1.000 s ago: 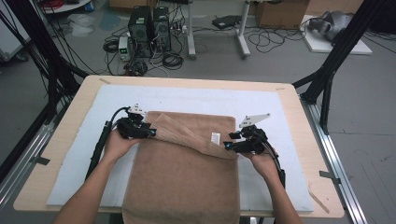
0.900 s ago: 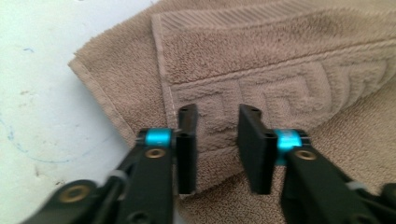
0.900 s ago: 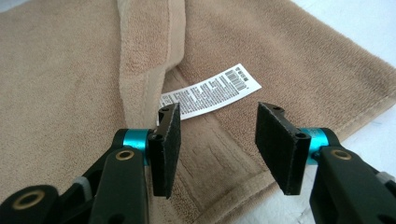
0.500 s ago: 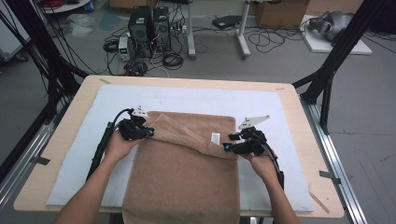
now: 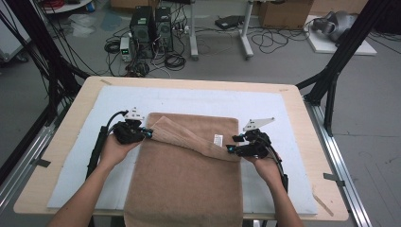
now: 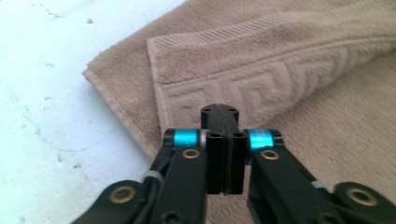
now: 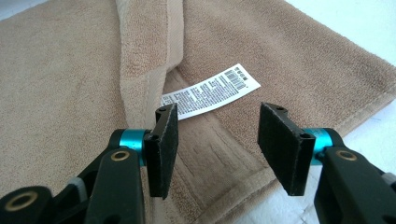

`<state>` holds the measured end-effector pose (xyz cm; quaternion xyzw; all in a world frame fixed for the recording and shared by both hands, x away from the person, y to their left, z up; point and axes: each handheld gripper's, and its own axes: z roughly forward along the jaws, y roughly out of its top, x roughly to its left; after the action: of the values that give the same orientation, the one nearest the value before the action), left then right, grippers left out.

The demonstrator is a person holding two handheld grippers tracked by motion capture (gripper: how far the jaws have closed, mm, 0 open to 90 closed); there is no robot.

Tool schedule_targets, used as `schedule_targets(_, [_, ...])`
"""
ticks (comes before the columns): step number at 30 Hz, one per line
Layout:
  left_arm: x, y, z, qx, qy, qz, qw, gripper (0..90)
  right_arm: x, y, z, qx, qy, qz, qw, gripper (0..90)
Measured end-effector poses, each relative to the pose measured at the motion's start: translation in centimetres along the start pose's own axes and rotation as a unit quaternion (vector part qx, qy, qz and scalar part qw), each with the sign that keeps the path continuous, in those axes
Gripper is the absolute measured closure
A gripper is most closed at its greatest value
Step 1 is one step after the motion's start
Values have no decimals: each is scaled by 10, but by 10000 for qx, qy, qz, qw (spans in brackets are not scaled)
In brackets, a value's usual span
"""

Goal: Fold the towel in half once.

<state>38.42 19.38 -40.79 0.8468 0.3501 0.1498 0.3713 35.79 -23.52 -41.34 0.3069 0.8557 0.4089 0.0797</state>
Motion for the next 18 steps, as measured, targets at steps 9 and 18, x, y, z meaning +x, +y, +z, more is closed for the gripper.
schedule_targets(9, [-1, 2, 27, 192, 4, -159, 9997, 570, -2, -1, 0, -12, -15, 43, 10000, 467])
schedule_targets(18, [-3, 1, 31, 344, 59, -56, 9994, 831, -1, 0, 1, -13, -19, 27, 10000, 462])
